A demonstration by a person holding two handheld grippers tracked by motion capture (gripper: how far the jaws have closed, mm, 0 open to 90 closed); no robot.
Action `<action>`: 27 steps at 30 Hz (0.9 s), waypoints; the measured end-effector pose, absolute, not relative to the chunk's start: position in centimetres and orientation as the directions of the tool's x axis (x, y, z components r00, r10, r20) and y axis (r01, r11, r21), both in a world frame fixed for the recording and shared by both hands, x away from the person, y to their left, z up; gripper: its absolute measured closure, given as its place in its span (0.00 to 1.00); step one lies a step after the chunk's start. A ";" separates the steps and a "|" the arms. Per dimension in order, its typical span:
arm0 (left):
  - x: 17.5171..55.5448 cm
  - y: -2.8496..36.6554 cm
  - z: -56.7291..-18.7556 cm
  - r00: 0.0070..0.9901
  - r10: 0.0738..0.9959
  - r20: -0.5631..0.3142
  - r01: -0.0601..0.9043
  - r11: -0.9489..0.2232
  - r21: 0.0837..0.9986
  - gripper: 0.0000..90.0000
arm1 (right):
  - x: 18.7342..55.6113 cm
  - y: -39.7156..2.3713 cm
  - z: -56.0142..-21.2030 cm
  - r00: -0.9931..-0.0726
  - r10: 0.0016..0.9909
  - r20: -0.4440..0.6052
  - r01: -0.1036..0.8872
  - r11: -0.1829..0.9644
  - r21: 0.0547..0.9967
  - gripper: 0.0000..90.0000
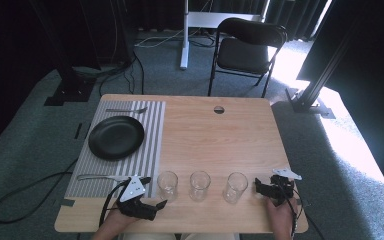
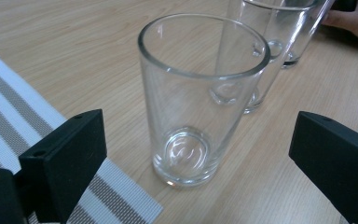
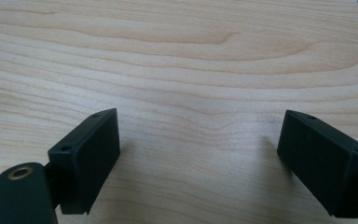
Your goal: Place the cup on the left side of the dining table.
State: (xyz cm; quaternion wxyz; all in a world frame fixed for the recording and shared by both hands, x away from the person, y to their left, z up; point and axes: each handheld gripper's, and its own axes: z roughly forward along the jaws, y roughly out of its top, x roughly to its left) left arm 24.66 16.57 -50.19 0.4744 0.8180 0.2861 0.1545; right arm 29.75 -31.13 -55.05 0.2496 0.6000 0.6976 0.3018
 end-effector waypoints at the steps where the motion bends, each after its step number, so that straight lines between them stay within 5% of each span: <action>1: 24.7 16.5 -50.2 0.791 0.612 -0.022 0.322 -0.386 0.864 0.05 | 29.8 -31.1 -55.0 -0.155 0.988 0.014 0.686 0.098 0.721 0.14; 27: 26.0 14.4 -51.4 0.778 0.626 -0.048 0.301 -0.306 0.903 0.05 | 29.8 -31.1 -55.0 -0.155 0.988 0.014 0.686 0.098 0.721 0.14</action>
